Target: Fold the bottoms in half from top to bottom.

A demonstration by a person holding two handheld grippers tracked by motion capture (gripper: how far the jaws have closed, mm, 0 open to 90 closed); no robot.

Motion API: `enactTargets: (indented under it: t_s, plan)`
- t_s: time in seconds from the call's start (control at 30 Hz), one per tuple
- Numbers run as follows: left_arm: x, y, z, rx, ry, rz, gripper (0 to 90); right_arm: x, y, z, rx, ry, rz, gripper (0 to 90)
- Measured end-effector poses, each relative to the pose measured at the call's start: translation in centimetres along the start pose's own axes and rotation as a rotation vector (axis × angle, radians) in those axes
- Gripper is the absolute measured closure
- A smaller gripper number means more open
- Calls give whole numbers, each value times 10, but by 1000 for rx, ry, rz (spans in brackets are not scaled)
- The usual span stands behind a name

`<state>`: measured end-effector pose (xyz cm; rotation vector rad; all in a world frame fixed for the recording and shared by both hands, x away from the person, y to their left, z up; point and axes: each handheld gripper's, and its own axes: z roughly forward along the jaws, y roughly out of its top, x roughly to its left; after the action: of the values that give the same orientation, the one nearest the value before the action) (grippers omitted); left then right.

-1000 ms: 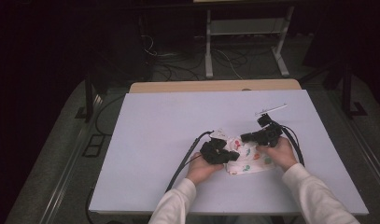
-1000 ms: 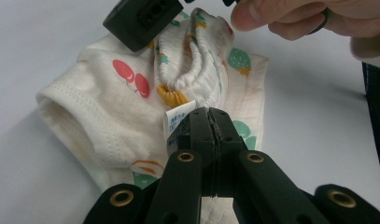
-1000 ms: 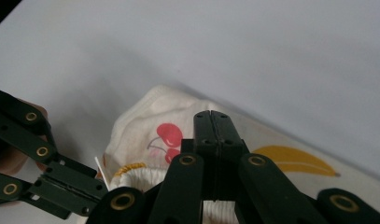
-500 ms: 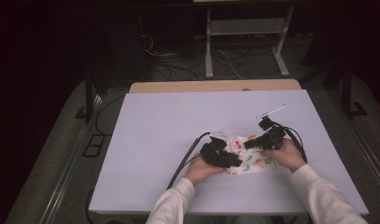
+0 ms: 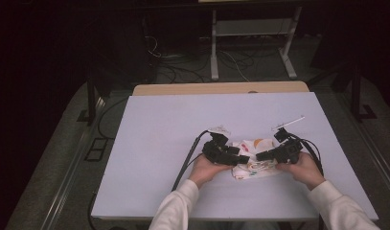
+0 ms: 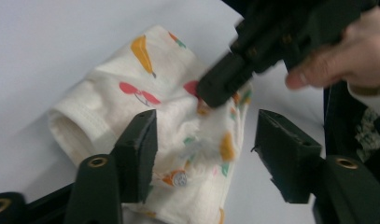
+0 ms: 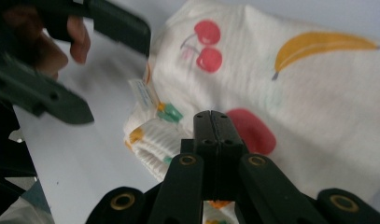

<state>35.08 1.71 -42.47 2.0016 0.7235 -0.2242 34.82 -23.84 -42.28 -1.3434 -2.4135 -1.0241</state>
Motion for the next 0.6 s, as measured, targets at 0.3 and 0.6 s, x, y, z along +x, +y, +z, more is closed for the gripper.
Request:
enactTargets:
  t_s: [0.3, 0.6]
  plan:
    - [5, 9, 2, -25, 30, -55, 258, -1, -21, 2, -9, 29, 8, 886]
    - [11, 16, 3, -42, 60, -83, 227, -1, -28, 8, -9, 31, -29, 885]
